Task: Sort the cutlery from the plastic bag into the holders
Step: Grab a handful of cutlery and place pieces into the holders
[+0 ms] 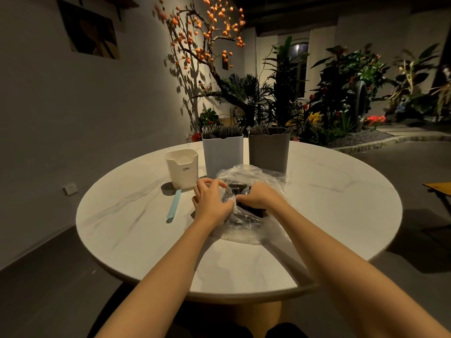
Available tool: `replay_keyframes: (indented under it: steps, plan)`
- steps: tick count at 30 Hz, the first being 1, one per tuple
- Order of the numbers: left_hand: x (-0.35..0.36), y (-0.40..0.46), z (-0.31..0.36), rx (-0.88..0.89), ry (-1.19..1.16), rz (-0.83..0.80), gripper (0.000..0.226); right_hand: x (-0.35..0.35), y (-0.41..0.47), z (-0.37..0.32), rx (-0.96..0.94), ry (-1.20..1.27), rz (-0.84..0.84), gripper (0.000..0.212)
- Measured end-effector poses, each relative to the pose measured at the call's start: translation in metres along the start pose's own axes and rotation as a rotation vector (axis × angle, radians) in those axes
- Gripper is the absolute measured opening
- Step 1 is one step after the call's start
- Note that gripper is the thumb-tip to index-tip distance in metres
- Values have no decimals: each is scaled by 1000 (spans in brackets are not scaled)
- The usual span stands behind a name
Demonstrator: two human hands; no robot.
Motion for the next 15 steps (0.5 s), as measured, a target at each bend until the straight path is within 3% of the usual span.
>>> replay_keyframes:
  steps: [3, 7, 11, 15]
  plan:
    - [-6, -1, 2, 36, -32, 130, 35, 3, -1, -2, -2, -102, -5, 49]
    - [-6, 0, 4, 124, -84, 208, 18, -1, -1, -5, 13, -75, -64, 34]
    - [-3, -2, 7, 187, -44, 197, 7, -7, -2, -3, 11, -98, -61, 24]
    - [2, -4, 10, 251, 1, 112, 11, -5, 1, -2, 8, -154, -74, 27]
Point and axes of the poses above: each hand's wrist, its own y-axis towards the middle knuckle, its own x-axis out of the palm, z = x × y, the point moved 4 cm from there along y, towards the middle knuckle, and after that the axes turned 15 degrees about y, right-handed, at the moved point
